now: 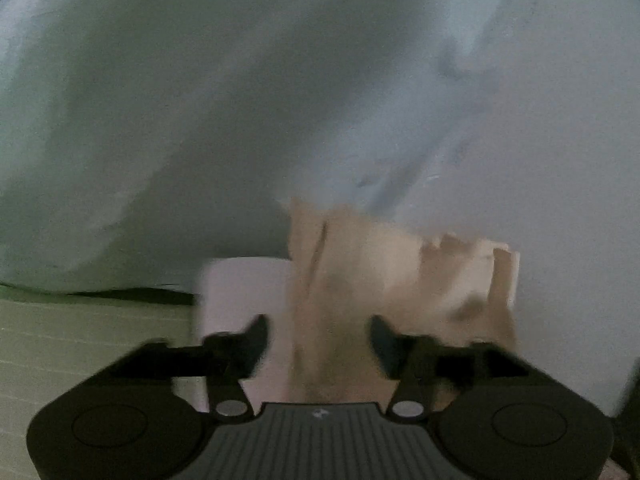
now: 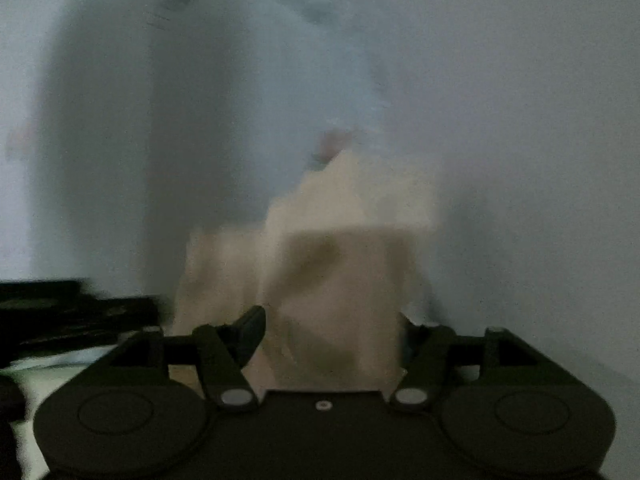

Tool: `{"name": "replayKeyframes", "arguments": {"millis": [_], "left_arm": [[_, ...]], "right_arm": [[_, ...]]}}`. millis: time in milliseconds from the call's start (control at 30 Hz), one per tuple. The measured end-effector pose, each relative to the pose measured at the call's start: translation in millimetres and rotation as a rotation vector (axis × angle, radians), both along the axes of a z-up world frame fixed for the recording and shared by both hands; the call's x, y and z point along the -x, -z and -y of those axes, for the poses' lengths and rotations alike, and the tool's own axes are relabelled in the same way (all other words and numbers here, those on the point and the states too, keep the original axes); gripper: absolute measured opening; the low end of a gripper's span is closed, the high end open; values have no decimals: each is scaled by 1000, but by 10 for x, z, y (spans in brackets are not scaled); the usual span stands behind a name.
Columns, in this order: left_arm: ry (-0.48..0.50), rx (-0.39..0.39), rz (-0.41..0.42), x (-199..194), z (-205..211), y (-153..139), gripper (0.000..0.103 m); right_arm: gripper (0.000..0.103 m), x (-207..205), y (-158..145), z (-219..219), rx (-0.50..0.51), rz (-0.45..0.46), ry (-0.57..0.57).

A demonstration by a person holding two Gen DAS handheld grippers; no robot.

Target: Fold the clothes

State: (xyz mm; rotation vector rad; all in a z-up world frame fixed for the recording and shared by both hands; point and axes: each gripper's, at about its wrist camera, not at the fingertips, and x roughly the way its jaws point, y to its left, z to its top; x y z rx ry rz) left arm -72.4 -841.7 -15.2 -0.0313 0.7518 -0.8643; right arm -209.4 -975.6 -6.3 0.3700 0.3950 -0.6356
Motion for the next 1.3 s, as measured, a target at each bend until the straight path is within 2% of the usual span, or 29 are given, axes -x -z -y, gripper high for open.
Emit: {"name": "replayKeyframes", "arguments": {"millis": [67, 133, 233, 333, 400, 500, 600, 733, 833, 1033, 1300], "left_arm": [[-25, -14, -10, -41, -16, 138, 70], [-26, -39, -32, 2, -184, 295, 75], [-26, -115, -60, 61, -247, 538, 75], [-41, -124, -125, 42, -339, 679, 76], [-42, -115, -136, 58, -422, 675, 80], [-25, -100, -104, 146, -557, 540, 82], [-8, -73, -49, 320, -759, 389, 90], [6, -19, 47, 617, -1095, 214, 103], [5, 9, 101, 829, -1338, 161, 103], [61, -25, 124, 1133, -1771, 176, 103], [107, -96, 120, 1421, -2128, 334, 103]], "right_arm": [[66, -10, 71, -129, 73, 4, 53], [70, 6, 168, -267, 114, 7, 47], [71, -32, 484, -242, 6, -32, -17], [72, 33, 734, -256, -76, -39, -20], [76, 110, 712, -293, -76, -41, -28], [96, 285, 663, -414, -69, -32, -36], [103, 498, 593, -668, -14, -16, -25], [103, 778, 494, -1011, 27, -34, 17], [103, 1015, 464, -1265, 43, -94, 57], [103, 1528, 598, -1691, -63, -95, 72], [103, 1957, 641, -2138, -73, -106, 109]]}}
